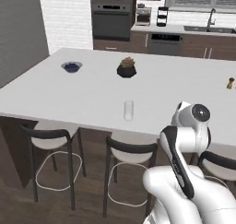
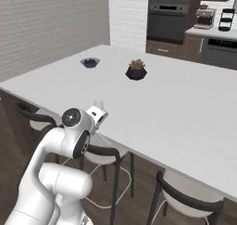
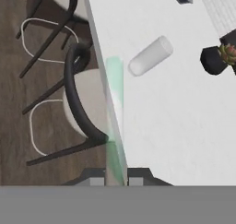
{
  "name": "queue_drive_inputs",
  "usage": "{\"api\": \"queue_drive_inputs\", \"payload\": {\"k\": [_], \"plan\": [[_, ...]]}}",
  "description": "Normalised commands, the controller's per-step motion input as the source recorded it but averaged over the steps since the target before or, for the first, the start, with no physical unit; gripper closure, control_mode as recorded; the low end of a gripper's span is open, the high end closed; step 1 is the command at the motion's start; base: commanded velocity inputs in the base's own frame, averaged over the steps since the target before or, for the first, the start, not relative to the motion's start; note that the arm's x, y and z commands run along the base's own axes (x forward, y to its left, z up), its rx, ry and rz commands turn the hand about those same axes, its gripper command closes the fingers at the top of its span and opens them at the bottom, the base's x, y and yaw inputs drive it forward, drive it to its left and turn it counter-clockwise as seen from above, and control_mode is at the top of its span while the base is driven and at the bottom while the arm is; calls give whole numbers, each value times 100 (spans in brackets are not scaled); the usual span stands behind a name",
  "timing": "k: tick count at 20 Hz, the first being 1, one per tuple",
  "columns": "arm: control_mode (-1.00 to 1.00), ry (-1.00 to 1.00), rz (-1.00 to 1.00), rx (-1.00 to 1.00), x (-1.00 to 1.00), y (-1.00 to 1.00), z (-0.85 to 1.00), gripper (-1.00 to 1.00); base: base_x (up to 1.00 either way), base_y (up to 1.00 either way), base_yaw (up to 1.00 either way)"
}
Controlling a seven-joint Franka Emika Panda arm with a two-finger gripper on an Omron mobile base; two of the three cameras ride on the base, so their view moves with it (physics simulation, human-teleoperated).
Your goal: Take a straw from the drawer in front and place it inside the glass cup on the dining counter.
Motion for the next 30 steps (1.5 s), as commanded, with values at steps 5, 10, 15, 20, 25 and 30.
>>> {"api": "queue_drive_inputs", "payload": {"k": [5,10,15,20,25,30], "plan": [[100,0,0,0,0,0,0,100,46,38,-32],[100,0,0,0,0,0,0,100,53,36,-31],[100,0,0,0,0,0,0,100,59,32,-31],[-100,-2,-11,0,11,4,0,100,25,16,-18],[-100,-14,-17,16,3,0,24,100,0,0,0],[-100,-22,3,43,0,-30,56,100,0,0,0]]}}
